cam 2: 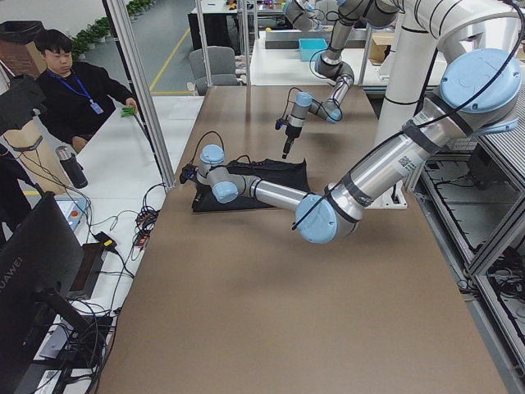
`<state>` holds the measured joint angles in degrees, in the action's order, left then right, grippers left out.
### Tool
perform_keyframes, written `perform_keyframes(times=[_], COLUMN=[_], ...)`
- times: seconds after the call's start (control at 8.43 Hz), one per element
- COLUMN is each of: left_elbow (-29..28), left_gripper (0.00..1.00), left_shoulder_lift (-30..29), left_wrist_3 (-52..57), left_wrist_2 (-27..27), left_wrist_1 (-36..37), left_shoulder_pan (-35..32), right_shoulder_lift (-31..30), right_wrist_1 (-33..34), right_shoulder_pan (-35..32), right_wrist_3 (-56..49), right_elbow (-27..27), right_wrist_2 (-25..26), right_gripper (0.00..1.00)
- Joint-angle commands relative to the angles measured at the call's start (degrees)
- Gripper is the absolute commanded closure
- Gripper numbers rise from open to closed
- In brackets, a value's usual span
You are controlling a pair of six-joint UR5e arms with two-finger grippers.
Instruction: Fold clothes
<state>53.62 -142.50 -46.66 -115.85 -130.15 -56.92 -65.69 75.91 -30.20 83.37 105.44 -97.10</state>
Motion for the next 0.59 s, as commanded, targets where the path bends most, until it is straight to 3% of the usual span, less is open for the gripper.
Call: perform_keyframes(times=[0.0, 0.24, 0.47], left_elbow=[0.08, 0.17, 0.08], left_gripper=[0.06, 0.06, 0.06], left_shoulder_lift=[0.12, 0.21, 0.21], left_wrist_3=[-0.1, -0.1, -0.1], left_wrist_2=[0.01, 0.0, 0.0], left_wrist_1=[0.07, -0.02, -0.02], left_shoulder_pan=[0.32, 0.32, 0.32], right_shoulder_lift=[8.36, 14.34, 16.29], right_wrist_1=[13.8, 13.83, 13.91], right_shoulder_pan=[-0.47, -1.78, -3.28], right_wrist_3=[-10.46, -15.32, -17.18], right_elbow=[-4.6, -16.0, -19.92], right_wrist_2=[0.33, 0.42, 0.34], right_gripper=[0.06, 0.06, 0.06])
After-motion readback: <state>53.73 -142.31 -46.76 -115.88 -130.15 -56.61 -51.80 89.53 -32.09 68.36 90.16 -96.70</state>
